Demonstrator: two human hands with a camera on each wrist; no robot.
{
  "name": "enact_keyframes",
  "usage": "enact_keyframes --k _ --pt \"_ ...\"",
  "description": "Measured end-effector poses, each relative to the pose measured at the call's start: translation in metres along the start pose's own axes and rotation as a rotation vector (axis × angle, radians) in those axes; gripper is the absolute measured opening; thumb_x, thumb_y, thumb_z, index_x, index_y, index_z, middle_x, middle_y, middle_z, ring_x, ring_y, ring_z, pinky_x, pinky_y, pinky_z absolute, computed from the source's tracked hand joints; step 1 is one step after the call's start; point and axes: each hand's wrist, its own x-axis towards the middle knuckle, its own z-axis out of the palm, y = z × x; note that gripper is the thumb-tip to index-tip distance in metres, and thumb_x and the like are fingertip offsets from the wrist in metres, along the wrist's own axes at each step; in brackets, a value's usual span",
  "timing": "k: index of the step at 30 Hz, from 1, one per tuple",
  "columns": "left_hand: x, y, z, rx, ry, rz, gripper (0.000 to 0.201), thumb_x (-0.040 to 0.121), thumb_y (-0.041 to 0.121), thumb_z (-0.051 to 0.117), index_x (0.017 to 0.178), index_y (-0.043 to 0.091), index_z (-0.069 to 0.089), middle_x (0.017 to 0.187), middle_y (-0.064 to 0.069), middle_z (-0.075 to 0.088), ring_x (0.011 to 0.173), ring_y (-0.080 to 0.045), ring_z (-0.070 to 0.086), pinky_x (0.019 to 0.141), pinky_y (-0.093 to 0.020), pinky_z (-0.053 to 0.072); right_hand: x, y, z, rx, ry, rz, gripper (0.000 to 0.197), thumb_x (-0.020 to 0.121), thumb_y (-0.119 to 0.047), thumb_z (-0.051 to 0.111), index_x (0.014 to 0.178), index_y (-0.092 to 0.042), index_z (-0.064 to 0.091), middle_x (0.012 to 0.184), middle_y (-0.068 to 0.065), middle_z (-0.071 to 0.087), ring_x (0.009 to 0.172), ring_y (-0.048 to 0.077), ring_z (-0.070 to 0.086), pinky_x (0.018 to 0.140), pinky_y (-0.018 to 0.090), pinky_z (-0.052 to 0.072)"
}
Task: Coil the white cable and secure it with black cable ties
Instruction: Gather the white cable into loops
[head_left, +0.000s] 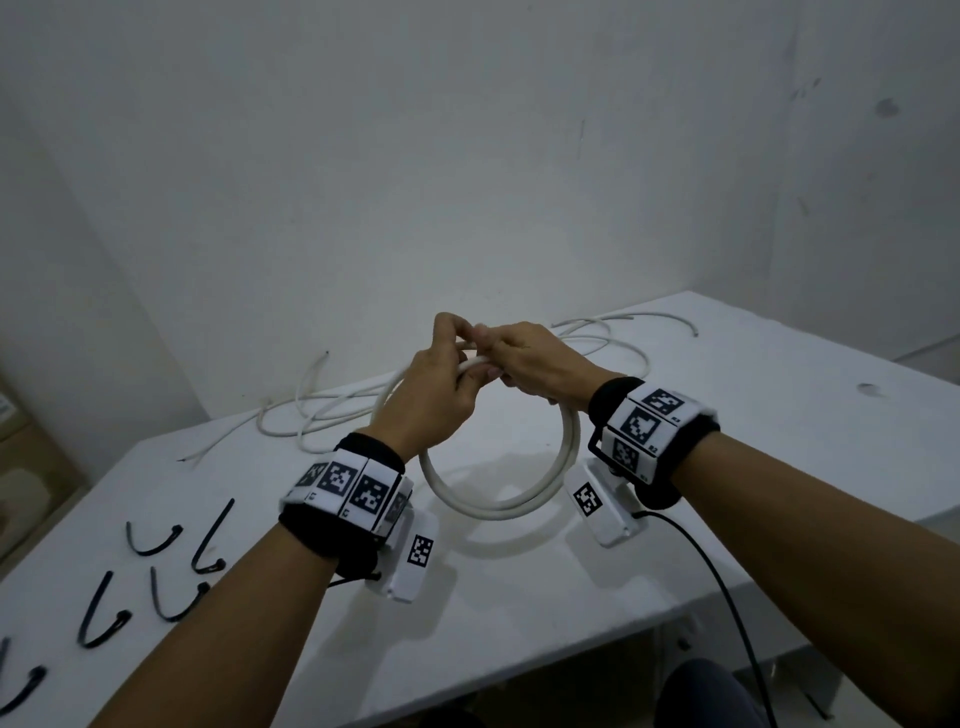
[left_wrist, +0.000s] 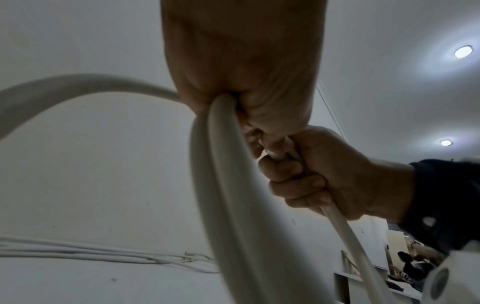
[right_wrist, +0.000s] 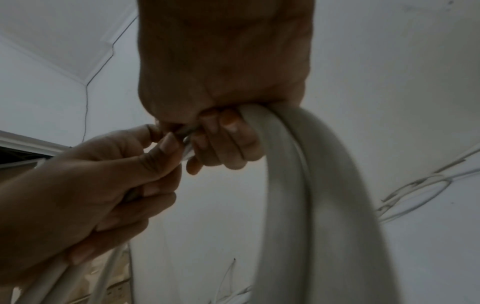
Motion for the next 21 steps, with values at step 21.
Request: enact_keyframes --k 21 --pt "0.004 -0.015 -0.008 0.091 0.095 0.107 0.023 0.092 0.028 0.062 0.098 0.005 0.065 0.057 0.003 0.054 0.049 -0.011 0.048 0.050 -0.019 0.042 0.002 -0.001 -0.002 0.261 0.097 0.170 0.076 0.091 -0.069 0.018 0.057 -0.010 0.051 0.040 -0.002 0.038 0.032 0.010 0.028 0.036 0.017 0.022"
